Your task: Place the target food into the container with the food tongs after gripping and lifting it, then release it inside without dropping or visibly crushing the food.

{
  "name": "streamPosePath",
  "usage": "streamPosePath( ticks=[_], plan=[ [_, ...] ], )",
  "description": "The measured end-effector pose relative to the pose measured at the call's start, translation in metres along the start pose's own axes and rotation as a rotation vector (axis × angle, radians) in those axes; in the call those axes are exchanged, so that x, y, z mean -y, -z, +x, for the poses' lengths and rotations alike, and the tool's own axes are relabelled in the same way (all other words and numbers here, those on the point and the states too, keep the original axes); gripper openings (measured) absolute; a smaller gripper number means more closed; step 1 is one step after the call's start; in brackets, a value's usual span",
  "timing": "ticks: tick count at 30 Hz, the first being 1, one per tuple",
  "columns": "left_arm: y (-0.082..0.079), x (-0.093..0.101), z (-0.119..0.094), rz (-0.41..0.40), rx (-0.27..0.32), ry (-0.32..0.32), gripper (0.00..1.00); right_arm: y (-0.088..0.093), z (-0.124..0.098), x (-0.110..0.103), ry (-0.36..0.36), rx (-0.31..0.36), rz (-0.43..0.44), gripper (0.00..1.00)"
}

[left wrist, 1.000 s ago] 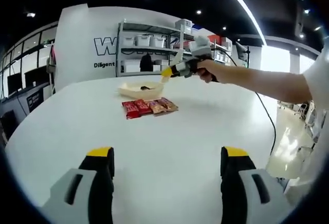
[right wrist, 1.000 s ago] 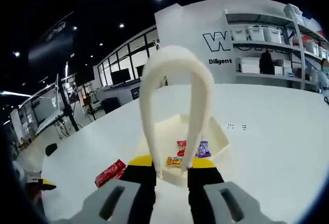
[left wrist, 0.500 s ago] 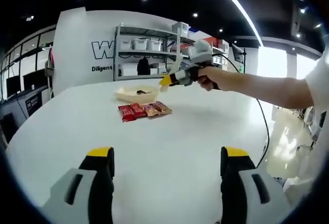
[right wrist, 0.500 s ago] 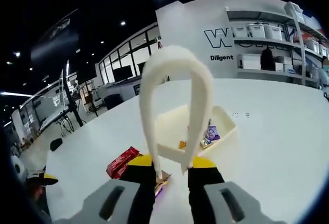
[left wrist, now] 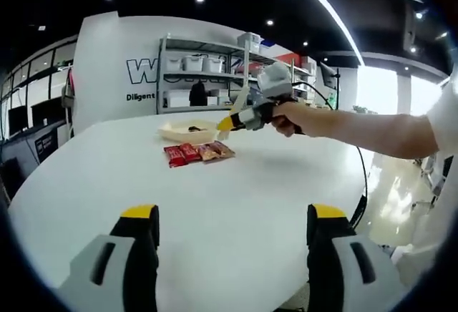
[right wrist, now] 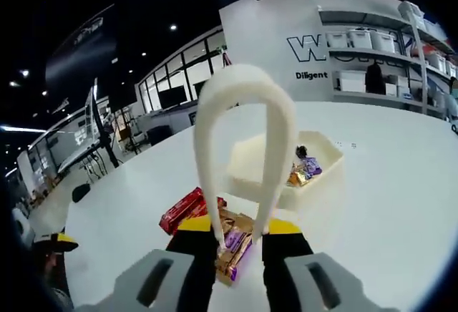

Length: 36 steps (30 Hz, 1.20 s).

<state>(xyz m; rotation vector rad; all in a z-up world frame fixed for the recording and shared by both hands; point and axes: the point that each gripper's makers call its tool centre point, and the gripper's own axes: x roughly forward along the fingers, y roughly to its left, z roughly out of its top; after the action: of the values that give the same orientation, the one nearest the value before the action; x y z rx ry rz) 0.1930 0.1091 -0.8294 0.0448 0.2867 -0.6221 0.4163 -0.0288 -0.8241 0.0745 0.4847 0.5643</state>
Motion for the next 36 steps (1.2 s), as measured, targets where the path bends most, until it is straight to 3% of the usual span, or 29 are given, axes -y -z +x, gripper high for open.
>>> streamPosePath(
  ticks=[10, 19, 36],
  plan=[
    [0.000, -0.003, -0.007, -0.002, 0.009, -0.008, 0.83, 0.007, 0.003, -0.012, 0.038, -0.009, -0.095, 0.18],
    [-0.001, -0.003, -0.010, -0.001, 0.013, -0.012, 0.83, 0.009, -0.001, -0.006, 0.068, -0.020, -0.158, 0.18],
    [-0.004, 0.002, -0.011, 0.008, 0.017, -0.010, 0.83, 0.009, -0.018, 0.015, 0.107, -0.014, -0.145, 0.18]
  ],
)
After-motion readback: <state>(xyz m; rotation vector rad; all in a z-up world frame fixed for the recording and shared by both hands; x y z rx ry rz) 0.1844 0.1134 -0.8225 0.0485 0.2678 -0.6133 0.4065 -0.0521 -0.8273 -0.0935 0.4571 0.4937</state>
